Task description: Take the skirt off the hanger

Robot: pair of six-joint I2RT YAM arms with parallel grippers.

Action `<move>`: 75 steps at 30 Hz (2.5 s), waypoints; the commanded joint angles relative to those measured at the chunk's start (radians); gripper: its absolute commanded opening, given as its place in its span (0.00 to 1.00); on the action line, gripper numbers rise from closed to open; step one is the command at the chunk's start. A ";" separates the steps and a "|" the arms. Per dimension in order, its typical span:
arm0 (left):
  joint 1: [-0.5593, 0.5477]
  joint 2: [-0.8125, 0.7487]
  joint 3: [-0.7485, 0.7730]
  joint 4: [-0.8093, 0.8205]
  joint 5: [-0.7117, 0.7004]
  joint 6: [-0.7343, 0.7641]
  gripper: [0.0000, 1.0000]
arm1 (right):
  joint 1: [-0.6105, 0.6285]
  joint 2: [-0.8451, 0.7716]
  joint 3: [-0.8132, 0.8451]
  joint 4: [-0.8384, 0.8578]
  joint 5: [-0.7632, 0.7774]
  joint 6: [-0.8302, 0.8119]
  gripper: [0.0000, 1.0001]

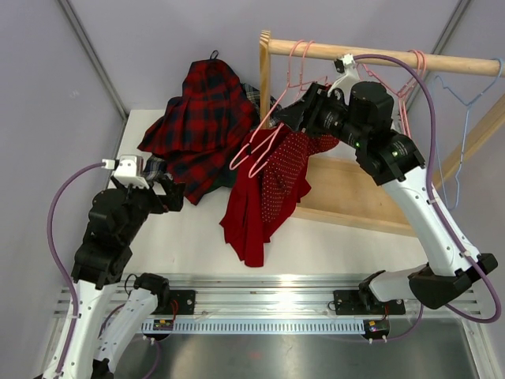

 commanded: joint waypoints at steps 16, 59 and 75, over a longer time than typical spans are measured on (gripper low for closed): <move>-0.013 0.015 0.088 -0.013 0.007 0.058 0.99 | 0.016 -0.120 -0.052 0.056 0.082 0.004 0.00; -1.215 0.869 0.618 0.558 -0.100 0.142 0.99 | 0.016 -0.442 0.152 -0.249 0.162 0.016 0.00; -1.309 0.940 0.681 0.489 -0.373 0.211 0.16 | 0.016 -0.437 0.209 -0.286 0.188 -0.014 0.00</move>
